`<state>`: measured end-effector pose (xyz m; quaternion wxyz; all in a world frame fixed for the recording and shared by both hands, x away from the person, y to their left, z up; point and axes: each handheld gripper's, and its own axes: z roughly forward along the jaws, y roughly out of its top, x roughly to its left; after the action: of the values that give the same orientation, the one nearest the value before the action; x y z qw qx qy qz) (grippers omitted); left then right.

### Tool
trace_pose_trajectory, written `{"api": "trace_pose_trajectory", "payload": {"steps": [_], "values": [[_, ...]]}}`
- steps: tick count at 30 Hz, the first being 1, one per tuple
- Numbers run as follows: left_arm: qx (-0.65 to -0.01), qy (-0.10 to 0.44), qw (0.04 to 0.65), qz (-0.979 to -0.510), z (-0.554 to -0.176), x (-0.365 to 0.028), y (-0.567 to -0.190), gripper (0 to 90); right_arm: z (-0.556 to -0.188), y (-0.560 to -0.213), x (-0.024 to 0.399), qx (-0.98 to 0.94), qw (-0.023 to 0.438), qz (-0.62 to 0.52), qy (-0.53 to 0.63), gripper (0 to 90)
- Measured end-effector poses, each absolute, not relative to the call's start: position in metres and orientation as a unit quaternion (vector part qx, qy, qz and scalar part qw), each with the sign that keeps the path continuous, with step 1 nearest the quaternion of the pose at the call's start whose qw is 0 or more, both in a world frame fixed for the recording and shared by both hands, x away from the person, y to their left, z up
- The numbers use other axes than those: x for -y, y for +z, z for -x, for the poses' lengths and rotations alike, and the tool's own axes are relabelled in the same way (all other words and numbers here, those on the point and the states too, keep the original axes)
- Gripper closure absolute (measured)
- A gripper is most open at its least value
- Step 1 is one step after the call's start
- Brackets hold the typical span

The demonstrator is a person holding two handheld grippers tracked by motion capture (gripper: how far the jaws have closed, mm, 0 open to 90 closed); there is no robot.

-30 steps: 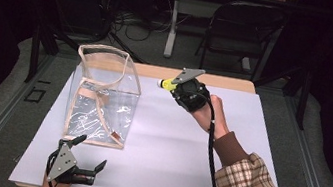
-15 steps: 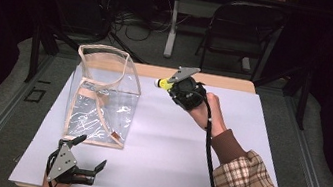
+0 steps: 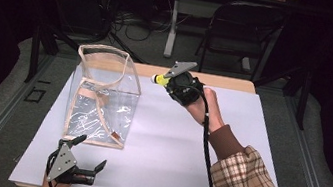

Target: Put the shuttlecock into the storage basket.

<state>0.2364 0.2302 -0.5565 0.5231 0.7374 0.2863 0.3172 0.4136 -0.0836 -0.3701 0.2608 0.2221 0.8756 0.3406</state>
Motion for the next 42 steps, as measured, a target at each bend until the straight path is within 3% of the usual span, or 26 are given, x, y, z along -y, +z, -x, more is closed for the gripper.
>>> {"api": "trace_pose_trajectory", "payload": {"steps": [42], "values": [[-0.286,0.316,0.525,-0.737,-0.237,-0.231,-0.556,0.1,-0.422,-0.341,0.047,-0.874,0.276,-0.186,0.355,89.9]]}}
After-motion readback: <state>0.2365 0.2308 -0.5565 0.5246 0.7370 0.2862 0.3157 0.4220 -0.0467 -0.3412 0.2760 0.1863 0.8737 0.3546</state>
